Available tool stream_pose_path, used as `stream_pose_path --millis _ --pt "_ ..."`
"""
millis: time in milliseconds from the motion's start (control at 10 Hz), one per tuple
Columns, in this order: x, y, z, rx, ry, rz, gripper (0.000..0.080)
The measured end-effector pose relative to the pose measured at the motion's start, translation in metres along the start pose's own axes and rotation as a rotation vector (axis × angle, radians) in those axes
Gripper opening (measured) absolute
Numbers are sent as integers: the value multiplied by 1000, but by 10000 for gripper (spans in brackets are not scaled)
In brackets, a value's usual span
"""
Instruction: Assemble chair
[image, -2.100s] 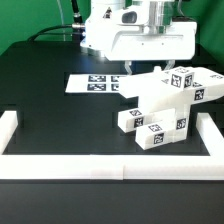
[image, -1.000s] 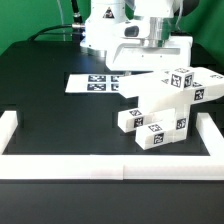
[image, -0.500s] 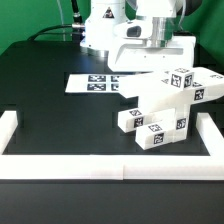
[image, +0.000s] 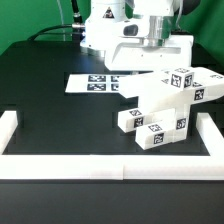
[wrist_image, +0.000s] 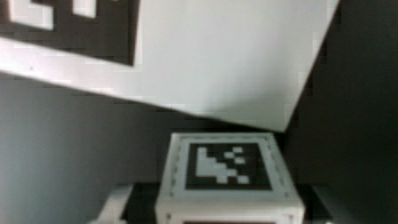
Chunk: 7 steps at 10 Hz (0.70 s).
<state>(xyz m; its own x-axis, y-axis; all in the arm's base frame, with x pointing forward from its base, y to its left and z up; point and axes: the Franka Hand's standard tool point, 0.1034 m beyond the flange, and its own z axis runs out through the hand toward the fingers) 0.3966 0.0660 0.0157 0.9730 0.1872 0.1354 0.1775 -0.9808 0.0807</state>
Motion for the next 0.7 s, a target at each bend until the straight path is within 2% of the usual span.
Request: stream_pose_path --millis 200,500,700 --pt "8 0 -16 18 11 7 284" --pt "28 -5 -46 68 -4 22 284" --pt "51 -10 -73 119 -38 58 284"
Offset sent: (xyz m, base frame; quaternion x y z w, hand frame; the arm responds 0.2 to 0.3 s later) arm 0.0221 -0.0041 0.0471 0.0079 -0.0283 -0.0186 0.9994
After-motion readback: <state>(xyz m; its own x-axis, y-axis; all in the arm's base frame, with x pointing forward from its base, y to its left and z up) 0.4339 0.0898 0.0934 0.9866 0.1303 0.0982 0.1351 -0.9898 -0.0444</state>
